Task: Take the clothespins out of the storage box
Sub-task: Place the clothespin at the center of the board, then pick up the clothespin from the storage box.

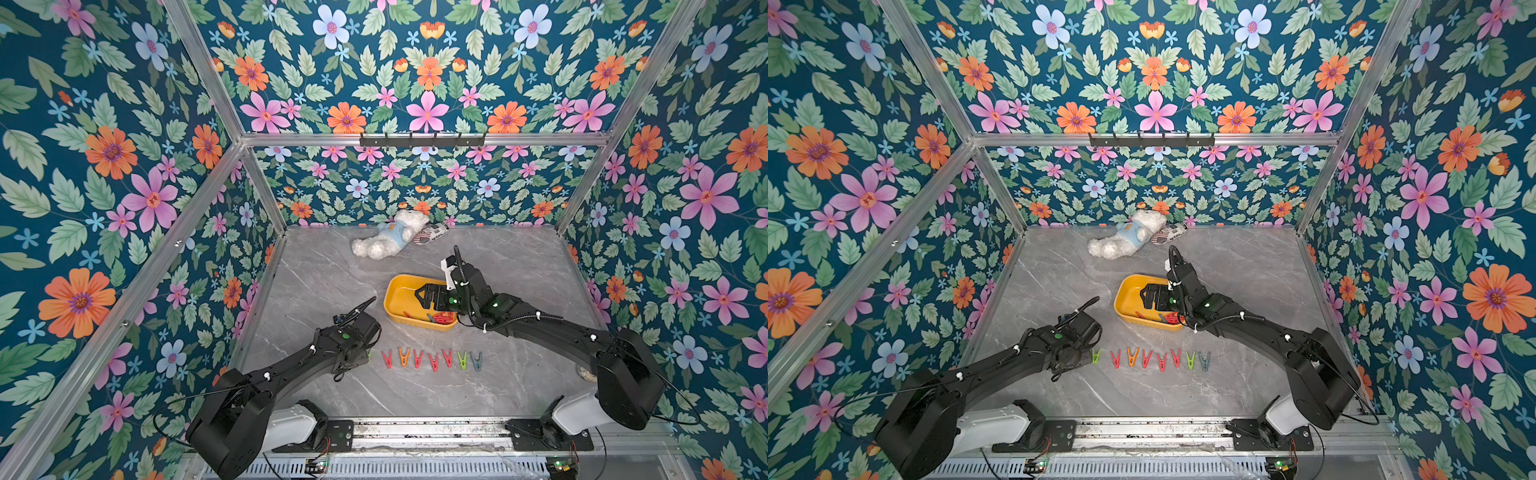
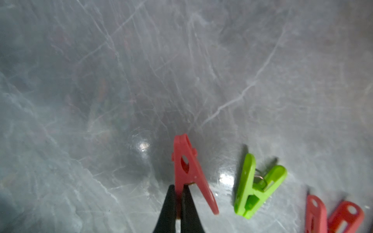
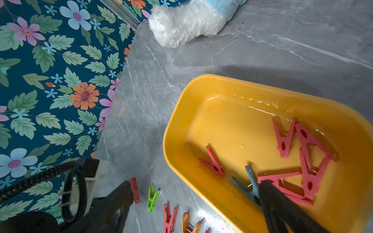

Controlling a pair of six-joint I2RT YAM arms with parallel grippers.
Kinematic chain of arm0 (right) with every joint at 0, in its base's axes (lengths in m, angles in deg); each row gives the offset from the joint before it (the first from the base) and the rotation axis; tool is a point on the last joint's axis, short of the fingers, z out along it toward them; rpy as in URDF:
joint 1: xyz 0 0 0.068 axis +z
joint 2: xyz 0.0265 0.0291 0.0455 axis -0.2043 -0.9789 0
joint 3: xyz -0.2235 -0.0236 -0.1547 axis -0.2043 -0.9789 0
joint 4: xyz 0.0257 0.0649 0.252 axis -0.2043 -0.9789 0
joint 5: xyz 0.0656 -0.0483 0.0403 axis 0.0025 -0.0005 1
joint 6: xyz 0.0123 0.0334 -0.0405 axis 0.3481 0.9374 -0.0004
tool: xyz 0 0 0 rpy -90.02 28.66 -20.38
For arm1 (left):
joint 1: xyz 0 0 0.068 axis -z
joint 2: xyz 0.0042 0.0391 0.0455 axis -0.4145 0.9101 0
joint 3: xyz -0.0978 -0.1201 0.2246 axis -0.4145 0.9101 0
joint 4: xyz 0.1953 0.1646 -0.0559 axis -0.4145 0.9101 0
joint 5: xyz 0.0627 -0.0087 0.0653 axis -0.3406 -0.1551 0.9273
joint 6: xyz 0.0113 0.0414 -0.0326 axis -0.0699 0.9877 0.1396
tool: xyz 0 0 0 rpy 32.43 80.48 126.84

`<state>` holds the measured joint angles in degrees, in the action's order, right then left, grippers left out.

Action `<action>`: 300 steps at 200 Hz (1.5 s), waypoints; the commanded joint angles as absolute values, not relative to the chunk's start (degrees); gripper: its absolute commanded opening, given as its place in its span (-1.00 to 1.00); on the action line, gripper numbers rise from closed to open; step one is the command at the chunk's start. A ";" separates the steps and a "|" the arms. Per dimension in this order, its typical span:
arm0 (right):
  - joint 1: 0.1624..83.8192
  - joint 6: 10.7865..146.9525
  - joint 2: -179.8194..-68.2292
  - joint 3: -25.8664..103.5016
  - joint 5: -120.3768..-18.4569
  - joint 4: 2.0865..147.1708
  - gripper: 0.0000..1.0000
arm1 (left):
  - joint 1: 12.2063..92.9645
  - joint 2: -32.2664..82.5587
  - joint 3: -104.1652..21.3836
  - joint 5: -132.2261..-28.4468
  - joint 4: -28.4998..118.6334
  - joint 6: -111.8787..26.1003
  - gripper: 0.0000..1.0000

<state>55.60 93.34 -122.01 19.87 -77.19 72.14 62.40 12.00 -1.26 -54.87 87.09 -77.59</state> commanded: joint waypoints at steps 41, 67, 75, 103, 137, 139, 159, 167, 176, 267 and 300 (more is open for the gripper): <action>55.65 94.00 -121.47 19.54 -77.37 72.54 0.99 | 62.36 13.63 0.59 -57.03 84.33 -75.03 -0.81; 55.77 94.24 -121.29 19.20 -77.37 72.58 0.99 | 62.37 14.14 0.60 -57.27 83.64 -74.36 -0.79; 55.75 94.24 -121.20 19.11 -77.37 72.53 0.99 | 62.37 14.27 0.52 -57.22 83.62 -74.22 -0.78; 55.80 94.37 -121.11 18.69 -77.46 72.54 0.99 | 62.35 14.99 0.26 -57.47 83.17 -73.92 -0.73; 55.89 94.23 -121.20 18.91 -78.55 71.80 0.99 | 62.35 14.88 -0.23 -57.39 84.35 -74.15 -0.59; 55.88 94.22 -121.27 18.92 -78.59 71.76 0.99 | 62.36 14.74 -0.27 -57.32 84.50 -74.20 -0.58; 55.83 93.60 -121.93 19.82 -79.86 70.27 0.99 | 62.36 13.34 -1.33 -56.87 85.81 -74.73 -0.44; 55.90 93.30 -122.36 20.34 -80.37 69.40 0.99 | 62.35 12.93 -2.12 -56.55 86.68 -74.93 -0.43; 55.83 93.06 -122.89 21.13 -81.15 68.41 0.99 | 62.37 12.33 -3.16 -56.10 87.72 -74.97 -0.41; 52.52 89.74 -131.77 28.33 -83.03 61.27 0.29 | 62.37 8.59 -16.36 -55.44 87.07 -73.47 0.18; 52.17 89.07 -136.38 31.05 -83.59 59.50 -0.02 | 62.37 9.52 -19.18 -56.93 83.00 -73.22 0.59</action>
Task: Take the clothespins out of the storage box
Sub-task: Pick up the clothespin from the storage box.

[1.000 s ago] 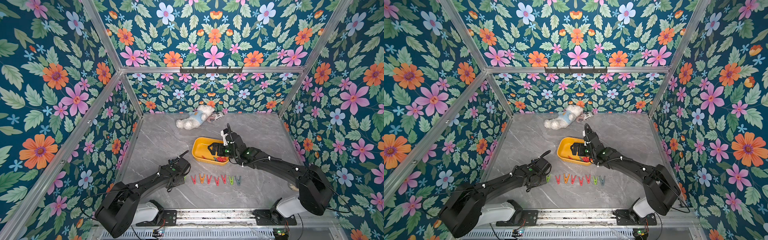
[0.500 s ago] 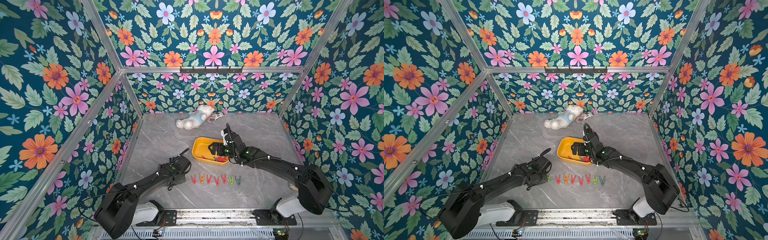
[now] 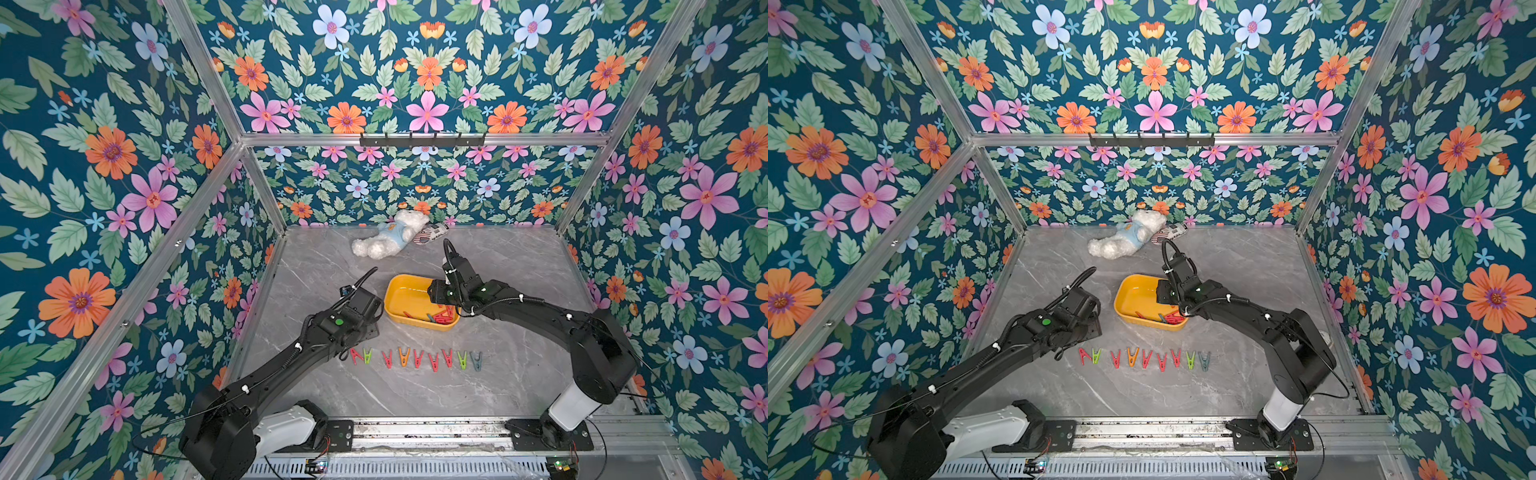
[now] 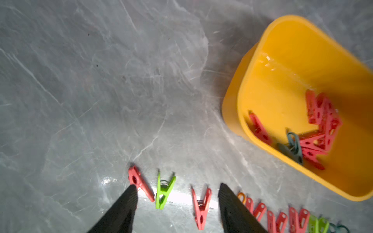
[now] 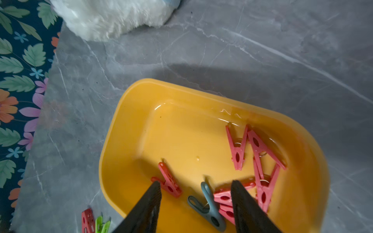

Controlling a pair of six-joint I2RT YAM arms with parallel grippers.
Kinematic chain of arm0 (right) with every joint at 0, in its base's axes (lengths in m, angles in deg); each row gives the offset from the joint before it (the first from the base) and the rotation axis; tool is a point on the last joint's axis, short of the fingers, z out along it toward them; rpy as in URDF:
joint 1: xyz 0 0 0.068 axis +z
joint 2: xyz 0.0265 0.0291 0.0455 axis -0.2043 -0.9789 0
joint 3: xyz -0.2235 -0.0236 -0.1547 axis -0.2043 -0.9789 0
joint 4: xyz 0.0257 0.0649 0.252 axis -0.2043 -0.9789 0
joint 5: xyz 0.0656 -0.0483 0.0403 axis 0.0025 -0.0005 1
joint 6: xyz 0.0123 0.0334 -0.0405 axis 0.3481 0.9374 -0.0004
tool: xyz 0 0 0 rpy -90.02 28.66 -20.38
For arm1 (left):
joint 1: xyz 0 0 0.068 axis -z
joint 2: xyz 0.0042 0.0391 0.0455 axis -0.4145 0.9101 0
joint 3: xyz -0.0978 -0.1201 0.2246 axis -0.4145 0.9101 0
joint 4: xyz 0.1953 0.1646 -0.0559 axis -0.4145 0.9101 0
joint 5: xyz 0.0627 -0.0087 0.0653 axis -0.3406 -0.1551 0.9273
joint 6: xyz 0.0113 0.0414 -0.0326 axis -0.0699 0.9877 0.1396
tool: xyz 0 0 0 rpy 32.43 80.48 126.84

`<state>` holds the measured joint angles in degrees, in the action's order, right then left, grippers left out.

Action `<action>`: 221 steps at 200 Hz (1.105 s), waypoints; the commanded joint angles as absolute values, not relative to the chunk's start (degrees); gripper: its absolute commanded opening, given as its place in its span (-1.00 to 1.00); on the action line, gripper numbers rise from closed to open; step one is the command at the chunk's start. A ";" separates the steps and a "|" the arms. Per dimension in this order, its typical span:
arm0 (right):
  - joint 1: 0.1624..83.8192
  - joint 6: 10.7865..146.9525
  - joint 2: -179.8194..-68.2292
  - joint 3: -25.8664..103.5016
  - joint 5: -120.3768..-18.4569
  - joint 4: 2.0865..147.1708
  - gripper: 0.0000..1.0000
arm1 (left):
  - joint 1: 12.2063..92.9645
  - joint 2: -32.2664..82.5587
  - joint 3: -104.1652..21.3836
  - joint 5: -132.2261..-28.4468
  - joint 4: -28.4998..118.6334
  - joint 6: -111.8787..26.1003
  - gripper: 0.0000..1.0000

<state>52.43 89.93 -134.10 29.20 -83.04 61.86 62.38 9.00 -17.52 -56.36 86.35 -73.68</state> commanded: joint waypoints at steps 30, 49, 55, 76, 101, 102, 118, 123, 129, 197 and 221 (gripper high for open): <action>51.68 87.63 -140.63 34.15 -84.78 57.96 -0.15 | 62.37 10.84 -21.19 -56.83 81.79 -72.88 0.95; 51.38 86.44 -142.82 35.81 -85.87 57.73 -0.20 | 62.37 11.32 -21.64 -56.94 81.15 -72.65 0.99; 51.32 86.08 -143.52 36.47 -86.03 57.60 -0.25 | 62.37 11.40 -21.65 -57.05 80.94 -72.53 0.99; 50.82 85.02 -146.50 39.11 -86.21 56.28 -0.35 | 62.37 11.67 -21.64 -56.92 80.72 -72.56 0.99; 50.55 84.05 -149.30 41.69 -86.78 55.07 -0.36 | 62.37 12.16 -21.89 -56.73 80.54 -72.28 0.99; 50.55 83.98 -149.40 41.78 -86.78 55.06 -0.36 | 62.37 12.18 -21.90 -56.70 80.54 -72.31 0.99; 50.47 83.44 -150.90 42.88 -86.85 54.41 -0.37 | 62.24 12.47 -22.07 -56.43 80.63 -72.17 0.99; 50.53 83.25 -151.35 43.16 -86.99 54.20 -0.37 | 62.23 12.55 -22.08 -56.42 80.56 -72.17 1.00; 50.38 83.07 -151.90 43.50 -87.02 54.02 -0.37 | 62.28 12.56 -22.08 -56.33 80.54 -72.21 0.99; 50.02 81.19 -156.07 46.70 -87.39 52.23 -0.41 | 62.00 13.17 -22.34 -56.59 80.11 -72.07 0.99; 50.08 80.76 -156.98 47.23 -87.14 51.73 -0.45 | 61.90 13.09 -22.25 -56.59 80.10 -72.00 0.99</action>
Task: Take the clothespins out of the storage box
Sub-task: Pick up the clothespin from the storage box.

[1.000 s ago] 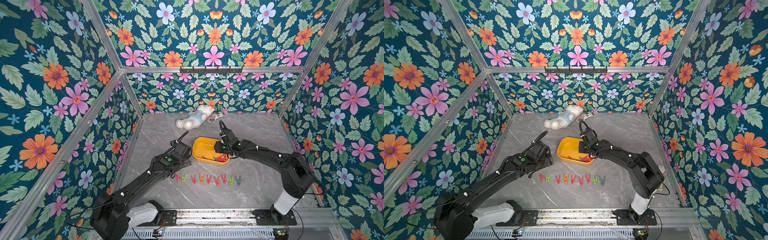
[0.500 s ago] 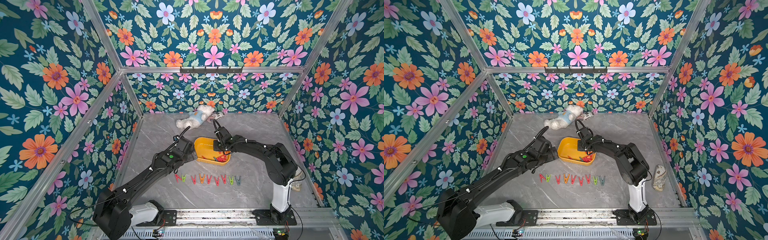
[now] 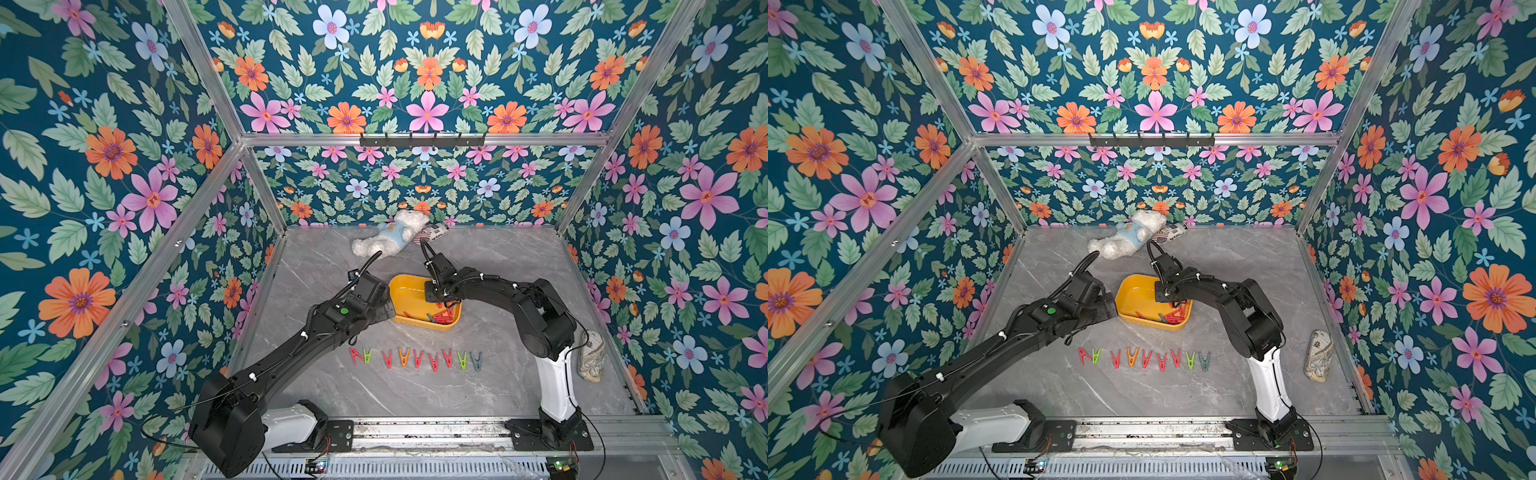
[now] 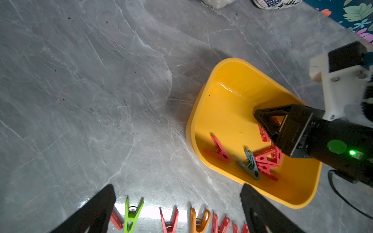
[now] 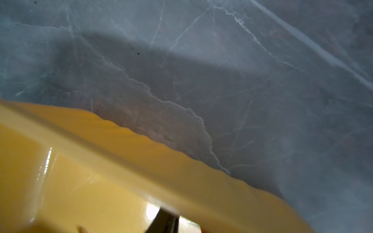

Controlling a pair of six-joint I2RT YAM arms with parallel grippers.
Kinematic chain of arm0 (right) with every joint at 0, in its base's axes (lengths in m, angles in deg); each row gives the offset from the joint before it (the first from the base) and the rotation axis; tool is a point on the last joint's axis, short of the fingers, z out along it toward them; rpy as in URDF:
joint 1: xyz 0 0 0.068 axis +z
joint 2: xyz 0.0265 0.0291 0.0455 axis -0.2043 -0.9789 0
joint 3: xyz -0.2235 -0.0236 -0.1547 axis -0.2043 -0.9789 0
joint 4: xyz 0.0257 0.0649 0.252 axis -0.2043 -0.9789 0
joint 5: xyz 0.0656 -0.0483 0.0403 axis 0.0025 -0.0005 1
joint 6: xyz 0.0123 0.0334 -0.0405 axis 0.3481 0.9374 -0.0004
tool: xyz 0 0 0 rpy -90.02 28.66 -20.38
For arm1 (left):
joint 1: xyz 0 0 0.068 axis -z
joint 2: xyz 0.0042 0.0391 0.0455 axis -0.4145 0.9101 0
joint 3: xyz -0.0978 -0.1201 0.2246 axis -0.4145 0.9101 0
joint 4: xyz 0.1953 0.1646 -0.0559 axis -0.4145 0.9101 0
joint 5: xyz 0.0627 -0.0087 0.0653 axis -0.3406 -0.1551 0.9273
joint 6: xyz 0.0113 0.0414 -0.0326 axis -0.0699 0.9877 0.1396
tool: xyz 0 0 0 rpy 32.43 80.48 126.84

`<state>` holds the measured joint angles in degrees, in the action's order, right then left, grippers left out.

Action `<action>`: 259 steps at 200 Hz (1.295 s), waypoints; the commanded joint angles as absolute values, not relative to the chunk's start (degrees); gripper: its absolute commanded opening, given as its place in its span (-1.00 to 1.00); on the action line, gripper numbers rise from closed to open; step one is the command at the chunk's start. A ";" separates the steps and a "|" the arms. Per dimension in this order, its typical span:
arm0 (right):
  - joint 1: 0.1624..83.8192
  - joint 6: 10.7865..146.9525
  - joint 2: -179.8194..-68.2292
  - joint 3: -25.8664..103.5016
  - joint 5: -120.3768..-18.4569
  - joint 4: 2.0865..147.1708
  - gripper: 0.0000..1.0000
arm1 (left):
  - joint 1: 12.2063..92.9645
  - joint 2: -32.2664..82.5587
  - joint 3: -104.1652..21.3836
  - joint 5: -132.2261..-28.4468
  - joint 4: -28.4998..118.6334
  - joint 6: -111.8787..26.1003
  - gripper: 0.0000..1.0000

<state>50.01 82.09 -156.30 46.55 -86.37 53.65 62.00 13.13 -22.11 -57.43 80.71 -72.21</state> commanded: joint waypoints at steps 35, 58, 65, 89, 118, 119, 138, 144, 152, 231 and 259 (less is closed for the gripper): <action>50.07 80.47 -158.18 48.11 -87.05 50.46 -0.58 | 61.84 12.60 -21.68 -56.77 80.02 -72.33 0.99; 50.08 80.47 -158.40 48.28 -87.13 49.88 -0.71 | 61.84 11.78 -21.03 -56.94 79.75 -72.56 0.99; 50.07 80.47 -158.41 48.37 -87.13 49.74 -0.72 | 61.84 11.47 -20.81 -56.94 79.75 -72.73 0.99; 50.26 80.36 -158.91 48.76 -87.21 48.89 -0.72 | 61.84 10.56 -19.91 -56.98 79.41 -72.99 0.99; 50.54 80.05 -159.54 48.89 -87.30 47.93 -0.70 | 61.84 9.33 -18.88 -57.19 79.22 -73.36 0.99; 50.54 80.04 -159.58 48.89 -87.30 47.93 -0.70 | 61.80 9.28 -18.81 -57.20 79.22 -73.42 0.99; 50.97 79.78 -159.73 49.15 -87.64 47.22 -0.77 | 61.77 8.40 -18.17 -57.20 79.22 -73.74 0.99; 51.03 79.85 -159.65 49.24 -87.74 47.00 -0.84 | 61.79 8.18 -18.01 -57.29 79.22 -73.75 0.99; 51.13 79.92 -159.39 49.42 -87.83 46.94 -0.90 | 61.81 7.76 -17.82 -57.30 79.15 -73.91 0.99; 52.43 82.33 -152.49 51.13 -89.40 44.41 -1.00 | 61.80 7.01 -16.89 -59.53 76.23 -72.79 0.99; 52.40 83.93 -147.92 49.17 -90.16 44.06 -1.00 | 61.76 8.11 -16.98 -61.43 74.04 -71.57 0.99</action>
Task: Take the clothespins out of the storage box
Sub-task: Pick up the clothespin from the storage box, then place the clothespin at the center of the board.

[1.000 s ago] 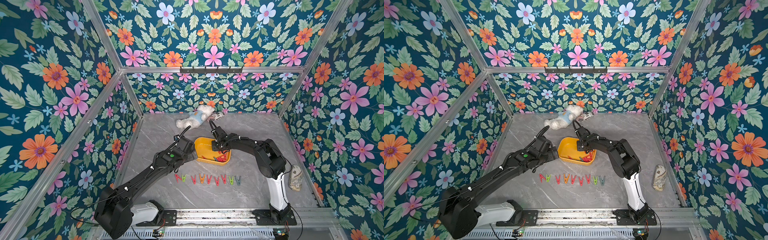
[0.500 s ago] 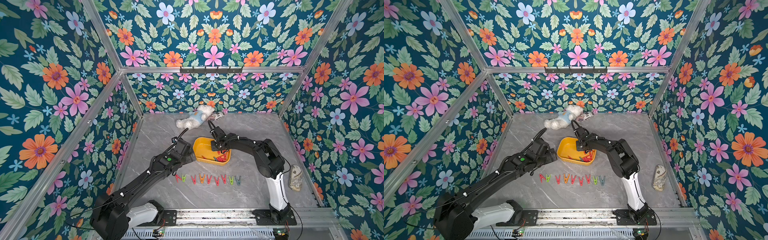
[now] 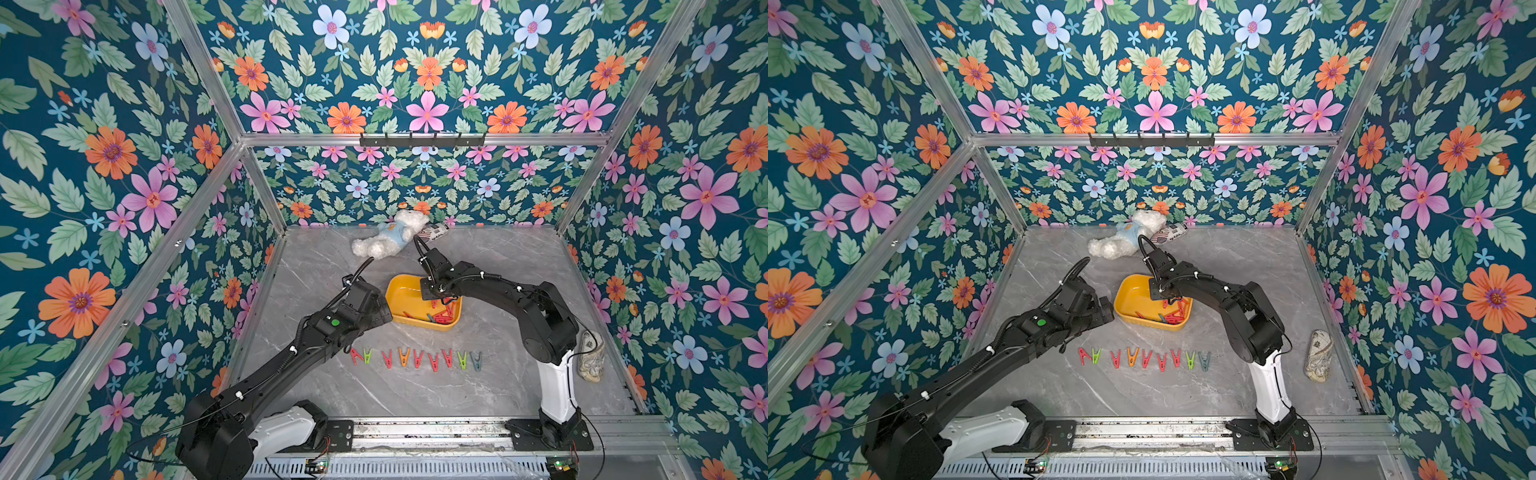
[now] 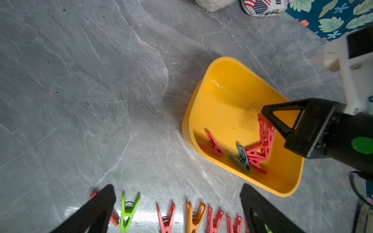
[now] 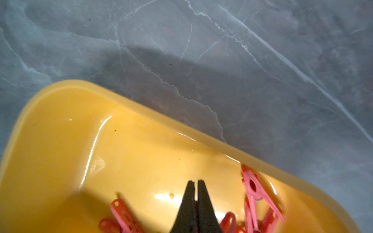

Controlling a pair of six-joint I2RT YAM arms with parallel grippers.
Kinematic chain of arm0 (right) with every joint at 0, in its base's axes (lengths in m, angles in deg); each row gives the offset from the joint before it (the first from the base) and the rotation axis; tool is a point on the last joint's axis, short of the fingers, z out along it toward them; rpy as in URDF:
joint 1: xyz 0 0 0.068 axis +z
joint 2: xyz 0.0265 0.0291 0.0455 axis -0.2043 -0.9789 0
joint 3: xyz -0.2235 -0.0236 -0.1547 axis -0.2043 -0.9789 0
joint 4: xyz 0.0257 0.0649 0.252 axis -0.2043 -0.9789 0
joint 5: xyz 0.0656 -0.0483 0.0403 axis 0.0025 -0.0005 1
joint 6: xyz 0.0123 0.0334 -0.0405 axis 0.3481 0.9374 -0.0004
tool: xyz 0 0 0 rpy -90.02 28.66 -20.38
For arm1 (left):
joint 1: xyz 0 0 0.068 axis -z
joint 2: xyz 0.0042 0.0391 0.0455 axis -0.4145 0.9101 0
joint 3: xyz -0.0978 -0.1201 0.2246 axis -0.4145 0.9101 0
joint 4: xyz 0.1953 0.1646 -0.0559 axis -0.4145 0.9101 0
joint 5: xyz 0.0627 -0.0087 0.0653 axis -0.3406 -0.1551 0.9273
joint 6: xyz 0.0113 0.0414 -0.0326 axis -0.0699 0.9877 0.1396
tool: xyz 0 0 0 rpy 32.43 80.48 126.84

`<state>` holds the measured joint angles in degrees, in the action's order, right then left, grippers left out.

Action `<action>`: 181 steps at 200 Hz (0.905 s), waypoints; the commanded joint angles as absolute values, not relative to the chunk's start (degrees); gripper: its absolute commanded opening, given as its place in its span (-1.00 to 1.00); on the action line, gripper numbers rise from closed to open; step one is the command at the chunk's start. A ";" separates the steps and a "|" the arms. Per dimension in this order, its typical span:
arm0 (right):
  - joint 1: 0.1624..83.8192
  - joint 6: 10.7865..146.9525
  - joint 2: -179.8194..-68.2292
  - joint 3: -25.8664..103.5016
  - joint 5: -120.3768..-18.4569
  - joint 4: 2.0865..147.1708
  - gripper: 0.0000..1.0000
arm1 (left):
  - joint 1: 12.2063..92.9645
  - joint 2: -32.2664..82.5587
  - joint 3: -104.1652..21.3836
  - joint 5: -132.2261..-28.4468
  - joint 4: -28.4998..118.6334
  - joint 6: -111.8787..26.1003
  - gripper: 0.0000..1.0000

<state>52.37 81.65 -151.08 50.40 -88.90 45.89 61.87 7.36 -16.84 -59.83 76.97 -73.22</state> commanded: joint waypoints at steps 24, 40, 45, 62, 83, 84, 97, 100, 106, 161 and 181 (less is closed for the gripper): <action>52.38 85.58 -143.20 45.85 -91.07 44.05 -1.00 | 61.84 9.49 -17.49 -63.51 71.93 -70.42 0.99; 52.46 86.90 -139.57 42.31 -91.62 44.69 -1.00 | 61.84 10.57 -18.00 -64.96 70.51 -69.72 0.99; 52.48 87.33 -138.36 41.04 -91.88 44.97 -1.00 | 61.84 10.98 -18.18 -65.44 70.08 -69.55 0.99; 52.37 88.62 -133.98 36.45 -92.78 45.84 -1.00 | 61.76 12.56 -18.94 -66.96 68.94 -69.03 0.99; 52.21 89.92 -127.94 30.60 -93.82 46.53 -1.00 | 61.84 14.80 -19.91 -68.64 67.70 -68.56 0.99; 52.21 89.94 -127.69 30.30 -93.86 46.57 -1.00 | 61.84 14.91 -19.94 -68.68 67.62 -68.56 0.99; 51.95 90.57 -124.62 26.51 -93.90 47.28 -1.00 | 61.83 16.32 -20.59 -69.72 66.87 -68.39 0.99; 51.88 90.72 -123.90 25.56 -93.94 47.50 -1.00 | 61.84 16.72 -20.75 -69.96 66.77 -68.38 0.99; 51.80 91.00 -122.53 23.80 -93.98 47.89 -1.00 | 61.87 17.32 -21.12 -70.40 66.51 -68.38 0.99; 51.15 92.79 -112.28 9.32 -94.63 49.98 -1.00 | 62.28 22.44 -24.85 -72.94 65.25 -68.30 0.99; 50.82 93.98 -109.32 4.96 -94.69 50.90 -1.00 | 62.59 24.05 -26.13 -73.36 65.16 -68.41 0.99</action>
<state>51.10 91.48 -112.00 8.67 -93.58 49.12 62.29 22.84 -24.82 -72.36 66.40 -68.78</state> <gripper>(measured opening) 0.064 0.997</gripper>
